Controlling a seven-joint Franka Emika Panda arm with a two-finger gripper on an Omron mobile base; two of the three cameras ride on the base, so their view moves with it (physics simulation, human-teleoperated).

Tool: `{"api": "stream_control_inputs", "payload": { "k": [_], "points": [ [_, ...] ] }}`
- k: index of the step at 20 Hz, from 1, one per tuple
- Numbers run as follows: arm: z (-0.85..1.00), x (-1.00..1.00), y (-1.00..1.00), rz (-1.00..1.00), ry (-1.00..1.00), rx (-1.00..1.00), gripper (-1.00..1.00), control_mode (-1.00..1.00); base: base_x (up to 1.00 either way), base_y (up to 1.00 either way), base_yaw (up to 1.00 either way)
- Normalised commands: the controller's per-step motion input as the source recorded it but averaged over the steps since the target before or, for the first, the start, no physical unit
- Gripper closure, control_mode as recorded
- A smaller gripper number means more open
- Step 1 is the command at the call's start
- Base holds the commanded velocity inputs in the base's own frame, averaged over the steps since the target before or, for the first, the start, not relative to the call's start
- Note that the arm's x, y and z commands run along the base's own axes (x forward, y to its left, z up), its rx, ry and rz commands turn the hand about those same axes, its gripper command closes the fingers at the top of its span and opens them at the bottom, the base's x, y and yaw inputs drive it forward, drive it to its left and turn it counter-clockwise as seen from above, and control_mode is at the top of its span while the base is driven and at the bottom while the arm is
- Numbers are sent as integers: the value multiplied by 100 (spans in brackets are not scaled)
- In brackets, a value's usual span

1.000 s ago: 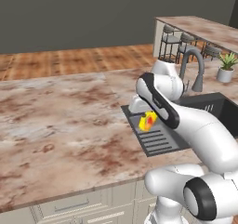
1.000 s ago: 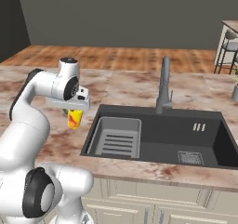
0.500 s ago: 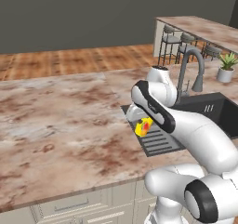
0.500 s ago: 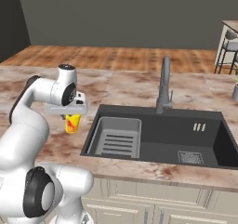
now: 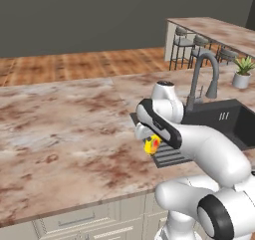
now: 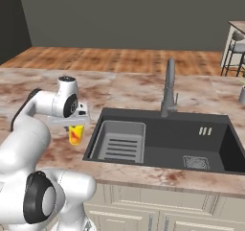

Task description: Pick the cup and bowl from the counter and place them on the counter next to the sink.

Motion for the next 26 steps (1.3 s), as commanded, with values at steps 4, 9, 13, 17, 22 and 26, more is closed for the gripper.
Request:
{"api": "stream_control_inputs", "payload": {
  "k": [4,9,13,17,22,26],
  "points": [
    [-38,0,0,4,0,0,100,-100,0,0,0],
    [-39,0,0,5,0,0,100,-100,0,0,0],
    [-44,0,0,4,0,0,100,-100,0,0,0],
    [-42,0,1,4,0,0,100,-100,0,0,0],
    [-41,0,9,4,0,0,100,-100,0,0,0],
    [-29,0,8,4,0,0,100,-100,0,0,0]
  ]
}}
